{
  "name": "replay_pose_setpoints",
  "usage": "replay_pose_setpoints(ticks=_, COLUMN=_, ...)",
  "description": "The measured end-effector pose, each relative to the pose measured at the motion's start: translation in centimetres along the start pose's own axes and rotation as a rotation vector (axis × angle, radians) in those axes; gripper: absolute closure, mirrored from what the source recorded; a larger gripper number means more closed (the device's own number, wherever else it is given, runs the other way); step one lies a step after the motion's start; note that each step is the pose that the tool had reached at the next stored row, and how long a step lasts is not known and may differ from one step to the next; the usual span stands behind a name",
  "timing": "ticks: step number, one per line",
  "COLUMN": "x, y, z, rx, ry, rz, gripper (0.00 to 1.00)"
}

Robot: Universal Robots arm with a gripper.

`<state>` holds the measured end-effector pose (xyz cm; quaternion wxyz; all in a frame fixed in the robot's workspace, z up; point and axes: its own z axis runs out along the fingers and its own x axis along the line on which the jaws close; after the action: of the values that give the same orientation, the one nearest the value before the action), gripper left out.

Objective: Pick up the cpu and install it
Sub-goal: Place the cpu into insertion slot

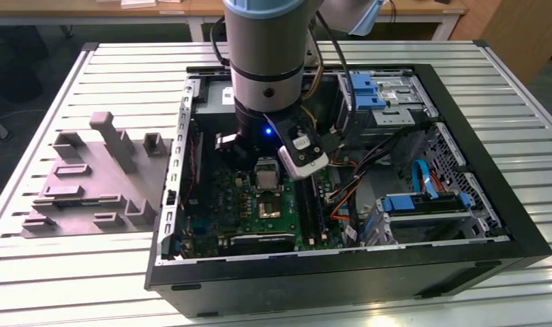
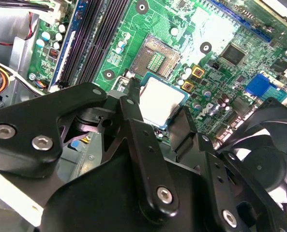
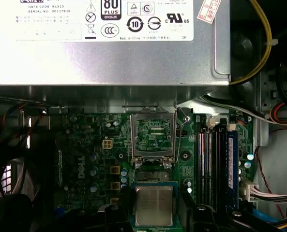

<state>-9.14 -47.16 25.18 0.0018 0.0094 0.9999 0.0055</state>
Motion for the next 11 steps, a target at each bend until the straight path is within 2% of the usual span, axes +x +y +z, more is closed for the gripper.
replay_pose_setpoints(ticks=11, x=0.0, y=-0.01, z=0.19, rx=-0.0002, ry=0.0, rz=0.0, gripper=0.53)
